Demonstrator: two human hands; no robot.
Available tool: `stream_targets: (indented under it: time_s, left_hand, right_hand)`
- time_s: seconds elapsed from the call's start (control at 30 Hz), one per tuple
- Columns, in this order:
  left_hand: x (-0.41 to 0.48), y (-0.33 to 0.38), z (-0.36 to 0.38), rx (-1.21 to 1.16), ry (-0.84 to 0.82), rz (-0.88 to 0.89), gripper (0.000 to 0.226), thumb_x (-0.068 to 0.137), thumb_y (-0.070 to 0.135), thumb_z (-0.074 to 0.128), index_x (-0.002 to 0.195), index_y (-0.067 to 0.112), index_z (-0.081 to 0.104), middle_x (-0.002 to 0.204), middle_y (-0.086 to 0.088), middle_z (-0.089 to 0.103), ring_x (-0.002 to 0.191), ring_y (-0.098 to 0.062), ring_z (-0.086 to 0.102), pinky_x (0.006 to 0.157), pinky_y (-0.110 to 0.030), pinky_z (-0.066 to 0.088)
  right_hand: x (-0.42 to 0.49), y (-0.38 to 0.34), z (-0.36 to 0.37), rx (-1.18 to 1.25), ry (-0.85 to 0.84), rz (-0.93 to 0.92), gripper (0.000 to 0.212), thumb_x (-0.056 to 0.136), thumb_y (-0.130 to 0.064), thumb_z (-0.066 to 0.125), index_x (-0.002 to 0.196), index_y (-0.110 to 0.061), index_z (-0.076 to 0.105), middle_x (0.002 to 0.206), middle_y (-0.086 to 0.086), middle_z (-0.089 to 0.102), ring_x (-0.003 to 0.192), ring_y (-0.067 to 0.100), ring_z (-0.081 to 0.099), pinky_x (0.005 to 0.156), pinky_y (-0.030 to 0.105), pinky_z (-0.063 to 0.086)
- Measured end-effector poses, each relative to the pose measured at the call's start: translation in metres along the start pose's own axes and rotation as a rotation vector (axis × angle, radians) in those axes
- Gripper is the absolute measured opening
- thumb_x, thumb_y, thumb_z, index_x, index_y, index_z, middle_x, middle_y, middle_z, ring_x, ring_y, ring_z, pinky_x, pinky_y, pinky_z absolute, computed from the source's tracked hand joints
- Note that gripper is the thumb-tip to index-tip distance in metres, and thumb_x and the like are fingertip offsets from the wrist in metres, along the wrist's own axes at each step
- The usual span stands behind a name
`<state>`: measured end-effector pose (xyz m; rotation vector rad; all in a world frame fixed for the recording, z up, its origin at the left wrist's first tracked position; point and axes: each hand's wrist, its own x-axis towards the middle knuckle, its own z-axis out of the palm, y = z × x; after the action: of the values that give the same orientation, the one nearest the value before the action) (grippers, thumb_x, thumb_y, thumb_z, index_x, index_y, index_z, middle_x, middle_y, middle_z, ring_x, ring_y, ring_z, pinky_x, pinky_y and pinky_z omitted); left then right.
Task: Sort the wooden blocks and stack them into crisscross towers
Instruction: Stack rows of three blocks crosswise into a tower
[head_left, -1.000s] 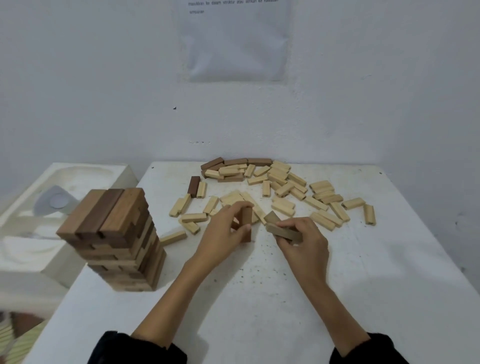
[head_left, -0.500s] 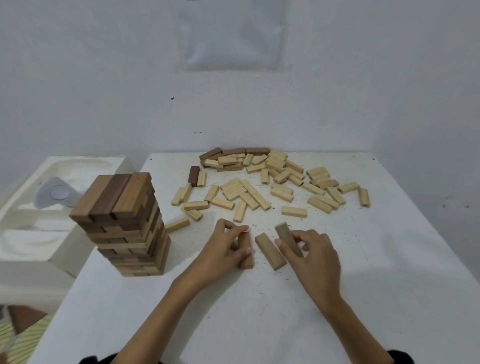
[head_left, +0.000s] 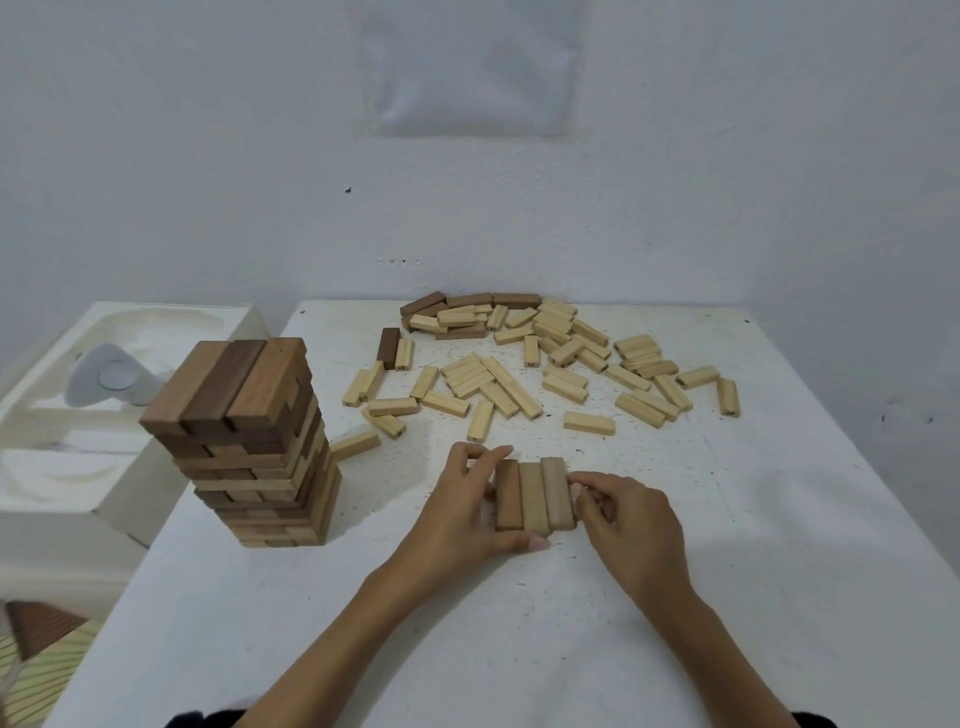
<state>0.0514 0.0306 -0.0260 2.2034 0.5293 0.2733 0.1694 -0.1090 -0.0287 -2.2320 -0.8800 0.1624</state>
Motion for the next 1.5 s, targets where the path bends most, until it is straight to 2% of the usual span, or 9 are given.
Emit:
stream_targets:
  time_s: [0.2, 0.57, 0.77, 0.87, 0.97, 1.13, 1.2, 1.33, 1.5]
  left_hand:
    - [-0.003, 0.009, 0.018, 0.154, 0.115, -0.021, 0.111, 0.051, 0.084, 0.057, 0.144, 0.032, 0.027, 0.131, 0.014, 0.023, 0.118, -0.001, 0.022, 0.095, -0.022, 0.029]
    - [0.024, 0.001, -0.014, 0.171, -0.314, 0.2, 0.083, 0.081, 0.03, 0.072, 0.145, 0.04, 0.021, 0.135, 0.022, 0.038, 0.117, 0.007, 0.031, 0.1, -0.016, 0.027]
    - [0.007, 0.009, -0.003, -0.247, -0.039, 0.078, 0.065, 0.088, 0.052, 0.054, 0.142, 0.044, 0.019, 0.15, 0.028, 0.012, 0.138, 0.012, 0.005, 0.109, -0.007, 0.011]
    - [-0.003, 0.023, 0.012, -0.684, 0.1, -0.124, 0.053, 0.092, 0.061, 0.033, 0.142, 0.045, 0.027, 0.14, 0.033, 0.024, 0.129, 0.011, 0.029, 0.101, -0.01, 0.028]
    - [-0.006, 0.023, 0.022, -0.882, 0.122, -0.221, 0.055, 0.089, 0.058, 0.024, 0.142, 0.042, 0.026, 0.133, 0.031, 0.032, 0.109, 0.022, 0.04, 0.073, 0.001, 0.037]
    - [0.002, 0.022, 0.029, -0.882, 0.129, -0.231, 0.05, 0.091, 0.056, 0.016, 0.14, 0.046, 0.022, 0.131, 0.034, 0.031, 0.084, 0.038, 0.038, 0.062, 0.007, 0.035]
    - [0.003, 0.021, 0.027, -0.856, 0.121, -0.227, 0.045, 0.09, 0.061, 0.021, 0.134, 0.052, 0.022, 0.134, 0.034, 0.031, 0.095, 0.035, 0.036, 0.077, 0.004, 0.036]
    - [0.003, 0.007, 0.012, -0.681, 0.051, -0.244, 0.064, 0.064, 0.085, 0.051, 0.121, 0.069, 0.028, 0.135, 0.036, 0.035, 0.134, -0.002, 0.031, 0.114, -0.042, 0.027]
    - [-0.004, -0.01, -0.013, -0.061, -0.041, -0.041, 0.105, 0.06, 0.082, 0.049, 0.146, 0.036, 0.01, 0.14, 0.023, 0.019, 0.128, 0.01, 0.011, 0.108, -0.024, 0.019]
  right_hand:
    - [0.0, 0.004, 0.001, 0.048, -0.002, 0.016, 0.015, 0.086, -0.017, 0.062, 0.093, -0.026, 0.073, 0.067, -0.009, 0.068, 0.06, 0.001, 0.058, 0.053, 0.012, 0.041]
    - [0.012, 0.02, -0.005, 0.356, 0.26, 0.022, 0.02, 0.089, -0.01, 0.06, 0.093, -0.028, 0.067, 0.089, -0.014, 0.067, 0.087, 0.01, 0.062, 0.073, 0.02, 0.051]
    - [0.005, 0.001, 0.003, 0.935, 0.062, 0.224, 0.068, 0.077, -0.062, 0.053, 0.136, -0.029, 0.042, 0.136, -0.01, 0.049, 0.122, 0.003, 0.048, 0.103, 0.025, 0.038]
    - [0.003, -0.01, 0.012, 1.055, -0.057, 0.245, 0.078, 0.073, -0.069, 0.039, 0.141, -0.031, 0.03, 0.145, -0.015, 0.037, 0.123, -0.008, 0.04, 0.104, 0.015, 0.029]
    - [-0.001, -0.021, 0.023, 0.967, -0.126, 0.239, 0.077, 0.061, -0.088, 0.038, 0.124, -0.044, 0.038, 0.131, -0.029, 0.039, 0.114, -0.022, 0.04, 0.096, 0.002, 0.028]
    - [-0.001, -0.029, 0.034, 1.022, -0.201, 0.296, 0.088, 0.066, -0.082, 0.033, 0.143, -0.041, 0.024, 0.15, -0.021, 0.024, 0.133, -0.008, 0.024, 0.112, 0.023, 0.015]
    - [0.0, -0.027, 0.031, 1.019, -0.207, 0.292, 0.085, 0.07, -0.082, 0.038, 0.143, -0.041, 0.025, 0.15, -0.02, 0.026, 0.133, -0.006, 0.027, 0.111, 0.023, 0.019]
    - [0.011, -0.016, 0.009, 0.738, -0.178, 0.137, 0.054, 0.076, -0.064, 0.044, 0.128, -0.05, 0.039, 0.142, -0.021, 0.035, 0.132, -0.002, 0.028, 0.097, 0.015, 0.027]
    - [0.027, 0.024, -0.013, 0.141, -0.304, -0.136, 0.097, 0.037, -0.092, 0.051, 0.124, -0.057, 0.029, 0.141, -0.023, 0.013, 0.123, -0.012, -0.001, 0.106, 0.028, 0.009]
